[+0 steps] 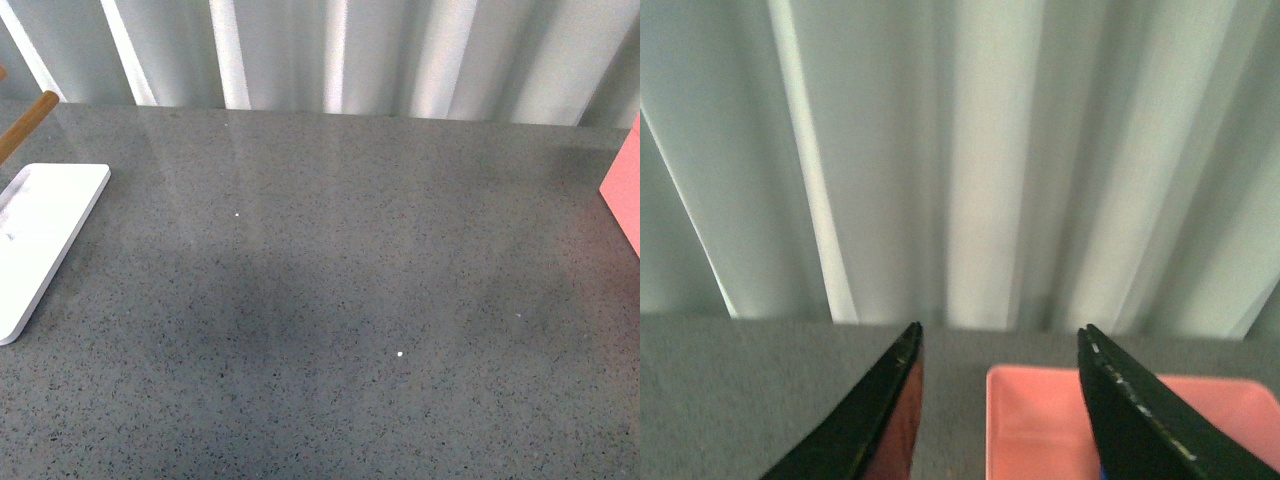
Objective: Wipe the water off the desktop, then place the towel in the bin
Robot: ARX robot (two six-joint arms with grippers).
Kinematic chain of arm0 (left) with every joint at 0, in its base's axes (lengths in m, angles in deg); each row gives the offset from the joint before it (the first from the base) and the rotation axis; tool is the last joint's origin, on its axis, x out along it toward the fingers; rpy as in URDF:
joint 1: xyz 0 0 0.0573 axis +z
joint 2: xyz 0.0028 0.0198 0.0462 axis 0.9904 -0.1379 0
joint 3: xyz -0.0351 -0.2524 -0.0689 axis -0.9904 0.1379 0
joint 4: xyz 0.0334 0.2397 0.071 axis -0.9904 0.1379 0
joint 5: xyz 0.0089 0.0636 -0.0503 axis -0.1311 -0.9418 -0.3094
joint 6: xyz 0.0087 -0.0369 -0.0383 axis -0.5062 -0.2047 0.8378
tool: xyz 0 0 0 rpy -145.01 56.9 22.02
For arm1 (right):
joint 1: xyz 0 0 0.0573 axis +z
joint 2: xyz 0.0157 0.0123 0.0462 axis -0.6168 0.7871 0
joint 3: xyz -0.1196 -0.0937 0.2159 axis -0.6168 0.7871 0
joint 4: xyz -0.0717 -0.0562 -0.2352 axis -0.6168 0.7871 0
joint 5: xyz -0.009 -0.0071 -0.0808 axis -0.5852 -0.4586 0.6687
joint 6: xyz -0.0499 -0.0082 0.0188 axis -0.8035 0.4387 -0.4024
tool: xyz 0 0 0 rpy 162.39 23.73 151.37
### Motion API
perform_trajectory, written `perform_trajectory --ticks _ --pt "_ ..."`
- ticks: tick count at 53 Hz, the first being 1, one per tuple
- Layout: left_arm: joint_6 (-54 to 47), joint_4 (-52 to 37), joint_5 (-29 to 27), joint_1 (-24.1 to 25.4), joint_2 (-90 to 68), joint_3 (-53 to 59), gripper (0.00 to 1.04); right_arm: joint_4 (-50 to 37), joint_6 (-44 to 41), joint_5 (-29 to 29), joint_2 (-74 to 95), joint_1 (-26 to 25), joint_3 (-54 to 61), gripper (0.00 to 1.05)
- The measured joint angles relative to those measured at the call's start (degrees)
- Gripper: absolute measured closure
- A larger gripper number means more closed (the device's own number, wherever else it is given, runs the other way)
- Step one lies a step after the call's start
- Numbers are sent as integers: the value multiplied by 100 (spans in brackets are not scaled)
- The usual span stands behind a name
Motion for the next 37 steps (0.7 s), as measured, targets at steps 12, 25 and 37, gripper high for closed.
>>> perform_trajectory --ticks 12,25,37 --pt "0 0 2 0 2 0 7 -341 83 323 -748 321 1036 98" --pt "0 0 0 0 4 0 7 -258 96 590 -1606 616 1768 102" --pt "0 0 0 0 4 0 7 101 96 1126 -2387 1010 2232 102"
